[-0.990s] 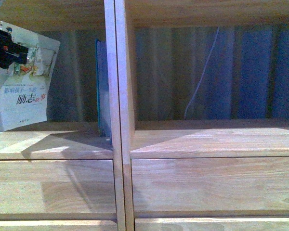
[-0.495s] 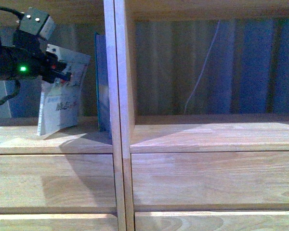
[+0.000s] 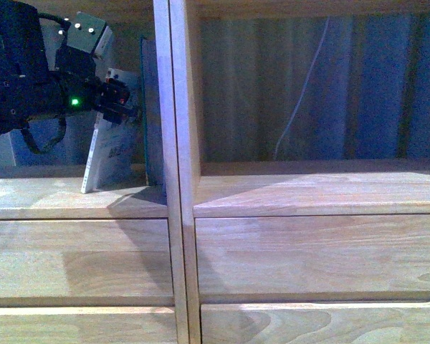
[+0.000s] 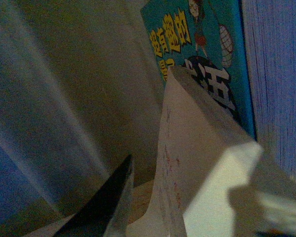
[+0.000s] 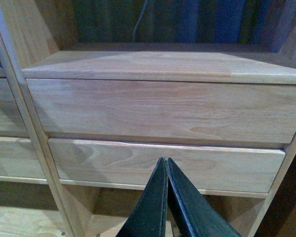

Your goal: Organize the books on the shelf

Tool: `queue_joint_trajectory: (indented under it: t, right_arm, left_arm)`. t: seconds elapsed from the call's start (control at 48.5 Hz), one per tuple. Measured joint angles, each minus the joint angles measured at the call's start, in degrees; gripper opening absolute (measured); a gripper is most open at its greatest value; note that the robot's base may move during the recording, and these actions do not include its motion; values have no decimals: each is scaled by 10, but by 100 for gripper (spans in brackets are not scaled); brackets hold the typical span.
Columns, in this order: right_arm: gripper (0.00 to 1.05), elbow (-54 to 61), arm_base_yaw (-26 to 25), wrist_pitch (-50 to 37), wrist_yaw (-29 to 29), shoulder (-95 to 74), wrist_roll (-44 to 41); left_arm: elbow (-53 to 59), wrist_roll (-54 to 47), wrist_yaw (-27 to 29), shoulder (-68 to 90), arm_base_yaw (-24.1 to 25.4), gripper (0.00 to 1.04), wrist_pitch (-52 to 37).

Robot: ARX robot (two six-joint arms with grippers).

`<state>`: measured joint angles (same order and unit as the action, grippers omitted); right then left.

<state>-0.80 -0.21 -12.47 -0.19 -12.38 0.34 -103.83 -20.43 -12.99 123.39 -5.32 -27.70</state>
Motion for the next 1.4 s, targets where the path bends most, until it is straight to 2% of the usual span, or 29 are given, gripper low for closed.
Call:
queue_joint_trajectory:
  t: [0.144, 0.227, 0.289, 0.578, 0.66, 0.867, 1.052, 1.155, 1.258, 1.403]
  right_arm:
    - [3, 0, 0, 24, 0, 24, 0]
    - [3, 0, 0, 109, 0, 88, 0]
    - [3, 0, 0, 121, 0, 114, 0]
    - [3, 0, 0, 124, 1, 120, 0]
    - [3, 0, 0, 124, 1, 120, 0]
    - [3, 0, 0, 124, 1, 120, 0]
    - [3, 0, 0, 124, 1, 120, 0]
    - [17, 0, 0, 124, 1, 120, -1]
    - [42, 0, 0, 124, 1, 120, -1]
    - [67, 0, 0, 124, 1, 120, -1]
  left_arm:
    - [26, 21, 19, -3, -3, 75, -16]
    - [55, 39, 29, -13, -3, 91, -19]
    - [77, 50, 32, -25, -2, 99, -21]
    - [187, 103, 45, -97, -1, 97, -32]
    - [237, 128, 64, -135, -2, 97, -49]
    - [383, 151, 185, -320, -7, 97, -57]
    - [495, 160, 281, -498, -24, 97, -2]
    - [557, 175, 305, -596, -39, 97, 38]
    - [626, 183, 344, -715, -62, 97, 97]
    - [690, 172, 426, -834, -111, 97, 165]
